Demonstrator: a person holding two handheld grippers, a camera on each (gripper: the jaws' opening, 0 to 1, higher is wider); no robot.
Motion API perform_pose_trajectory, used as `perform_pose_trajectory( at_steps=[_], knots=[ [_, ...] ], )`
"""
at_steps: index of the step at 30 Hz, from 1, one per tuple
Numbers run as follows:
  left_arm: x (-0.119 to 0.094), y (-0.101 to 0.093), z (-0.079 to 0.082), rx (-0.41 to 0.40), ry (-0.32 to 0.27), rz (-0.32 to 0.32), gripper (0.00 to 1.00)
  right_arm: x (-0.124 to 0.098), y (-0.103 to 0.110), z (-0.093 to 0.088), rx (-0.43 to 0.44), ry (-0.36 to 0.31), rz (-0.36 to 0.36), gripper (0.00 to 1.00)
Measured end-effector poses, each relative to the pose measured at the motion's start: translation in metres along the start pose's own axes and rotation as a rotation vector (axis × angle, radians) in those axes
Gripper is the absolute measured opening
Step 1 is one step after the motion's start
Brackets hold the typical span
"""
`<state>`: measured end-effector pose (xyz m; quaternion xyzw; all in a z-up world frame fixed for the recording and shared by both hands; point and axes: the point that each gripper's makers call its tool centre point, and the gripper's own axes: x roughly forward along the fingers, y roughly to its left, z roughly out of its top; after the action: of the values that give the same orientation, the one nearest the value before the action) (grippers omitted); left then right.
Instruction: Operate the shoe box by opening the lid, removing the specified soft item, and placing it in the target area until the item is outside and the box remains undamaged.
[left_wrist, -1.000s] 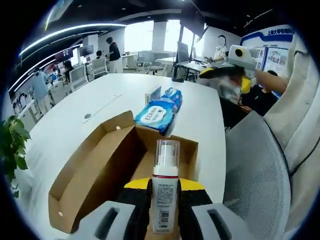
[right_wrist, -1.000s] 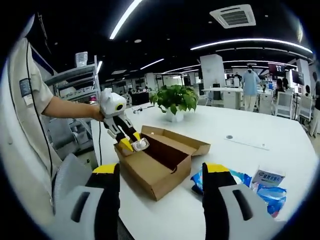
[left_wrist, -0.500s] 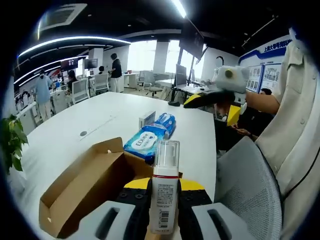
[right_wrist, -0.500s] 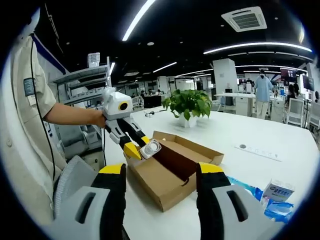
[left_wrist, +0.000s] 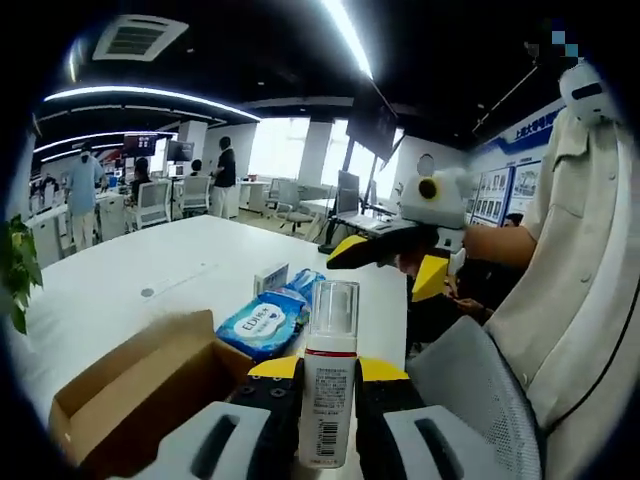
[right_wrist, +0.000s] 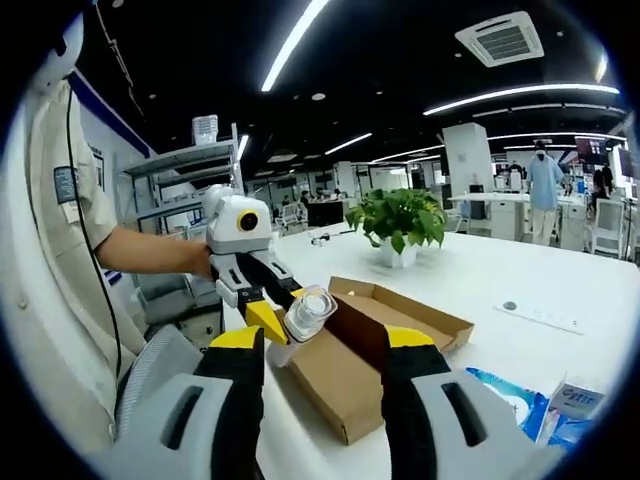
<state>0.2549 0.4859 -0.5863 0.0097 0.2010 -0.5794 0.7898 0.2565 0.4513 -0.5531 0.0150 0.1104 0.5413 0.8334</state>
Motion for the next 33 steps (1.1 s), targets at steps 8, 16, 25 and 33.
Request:
perform_pose_trajectory(
  at_steps=[8, 16, 25, 33],
  knots=[
    [0.001, -0.013, 0.008, 0.013, -0.057, -0.049, 0.19, 0.011, 0.014, 0.008, 0.008, -0.019, 0.064, 0.37],
    [0.0, -0.022, 0.014, 0.018, -0.11, -0.088, 0.19, 0.018, 0.022, 0.008, 0.017, -0.017, 0.101, 0.31],
    [0.003, -0.027, 0.015, 0.014, -0.143, -0.107, 0.19, 0.025, 0.029, 0.01, 0.019, -0.022, 0.121, 0.22],
    [0.01, -0.024, 0.007, 0.037, -0.109, -0.088, 0.2, 0.026, 0.026, 0.002, -0.002, 0.016, 0.097, 0.2]
  ],
)
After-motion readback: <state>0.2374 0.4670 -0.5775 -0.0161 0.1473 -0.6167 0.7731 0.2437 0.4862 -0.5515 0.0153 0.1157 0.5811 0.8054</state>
